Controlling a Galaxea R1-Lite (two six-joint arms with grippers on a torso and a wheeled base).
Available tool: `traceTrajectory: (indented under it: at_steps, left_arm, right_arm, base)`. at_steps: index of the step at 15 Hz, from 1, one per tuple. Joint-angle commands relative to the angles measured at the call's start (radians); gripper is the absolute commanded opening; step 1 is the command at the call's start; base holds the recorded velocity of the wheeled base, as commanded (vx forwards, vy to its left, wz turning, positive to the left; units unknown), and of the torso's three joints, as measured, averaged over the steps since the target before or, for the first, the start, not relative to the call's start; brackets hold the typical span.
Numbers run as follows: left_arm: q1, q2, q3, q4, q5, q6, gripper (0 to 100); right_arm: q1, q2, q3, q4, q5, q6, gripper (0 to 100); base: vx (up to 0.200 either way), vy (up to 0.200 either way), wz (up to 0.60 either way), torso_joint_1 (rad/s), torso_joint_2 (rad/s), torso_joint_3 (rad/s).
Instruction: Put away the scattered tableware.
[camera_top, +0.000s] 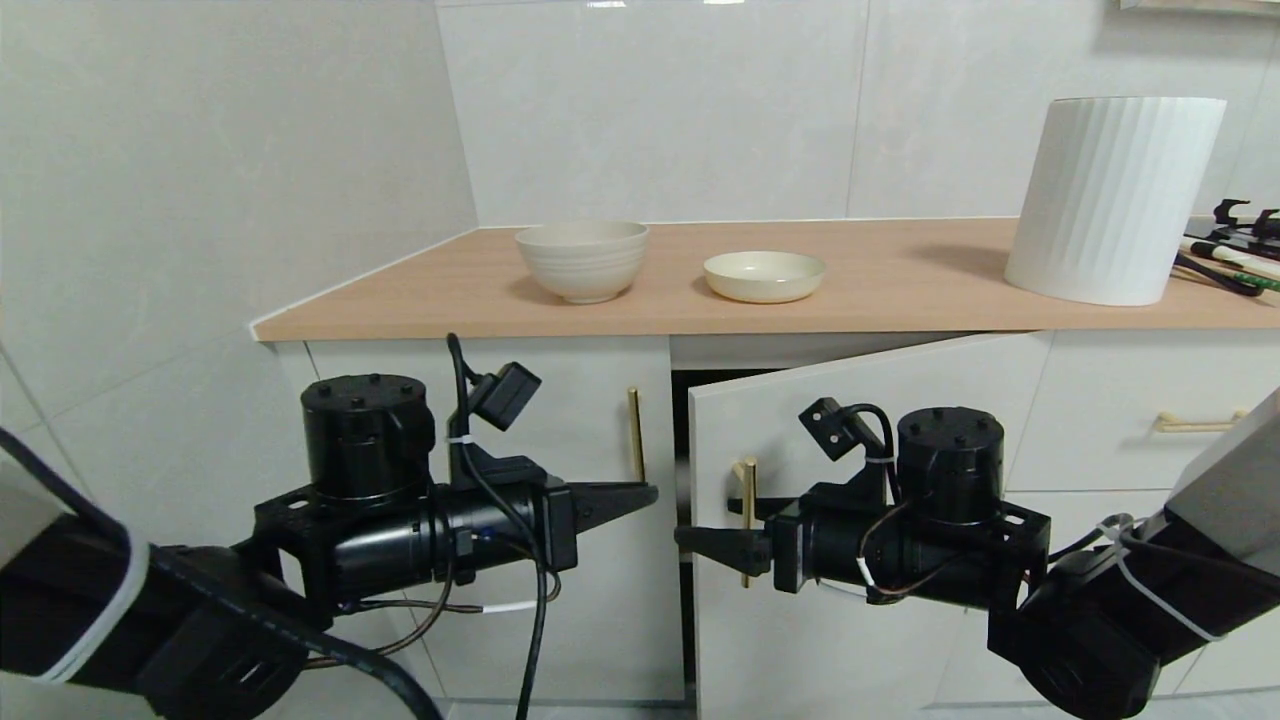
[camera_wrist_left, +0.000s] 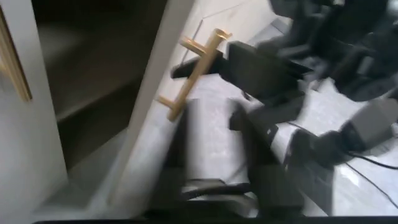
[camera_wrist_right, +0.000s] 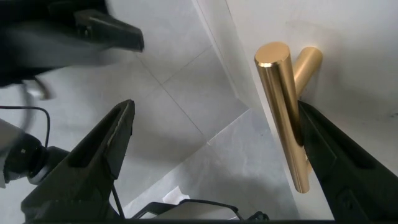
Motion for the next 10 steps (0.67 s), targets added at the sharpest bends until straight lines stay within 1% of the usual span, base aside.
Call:
traceTrajectory:
  at_steps: [1,2,3,4,5,6,8,10]
  left_arm:
    - [0.006,0.148,-0.011,-0.129,0.002,0.001,0]
    - [0.006,0.187,-0.011,-0.181,0.003,0.001,0]
    - [0.006,0.251,-0.019,-0.264,0.003,-0.001,0]
    - [0.006,0.282,-0.027,-0.29,0.003,-0.001,0]
    - [0.006,0.282,-0.027,-0.29,0.003,-0.001,0]
    - [0.006,0.346,-0.064,-0.322,0.005,-0.001,0]
    - [0.006,0.38,-0.105,-0.322,0.023,-0.001,0]
    - [0.006,0.391,-0.127,-0.321,0.026,-0.001,0]
  right_arm:
    - [0.0,0.003,0.0,0.0,0.0,0.0,100]
    - [0.0,0.005,0.0,0.0,0.0,0.0,100]
    - [0.0,0.006,0.0,0.0,0.0,0.0,100]
    - [0.0,0.006,0.0,0.0,0.0,0.0,100]
    - [0.0,0.006,0.0,0.0,0.0,0.0,100]
    - [0.0,0.008,0.0,0.0,0.0,0.0,100]
    - [0.0,0.006,0.002,0.0,0.0,0.0,100]
    - [0.0,0.005,0.002,0.0,0.0,0.0,100]
  base:
    - [0.0,0.0,0.0,0.0,0.0,0.0]
    - [0.0,0.0,0.0,0.0,0.0,0.0]
    - [0.0,0.0,0.0,0.0,0.0,0.0]
    - [0.0,0.0,0.0,0.0,0.0,0.0]
    - [0.0,0.0,0.0,0.0,0.0,0.0]
    - [0.0,0.0,0.0,0.0,0.0,0.0]
    - [0.0,0.0,0.0,0.0,0.0,0.0]
    - [0.0,0.0,0.0,0.0,0.0,0.0]
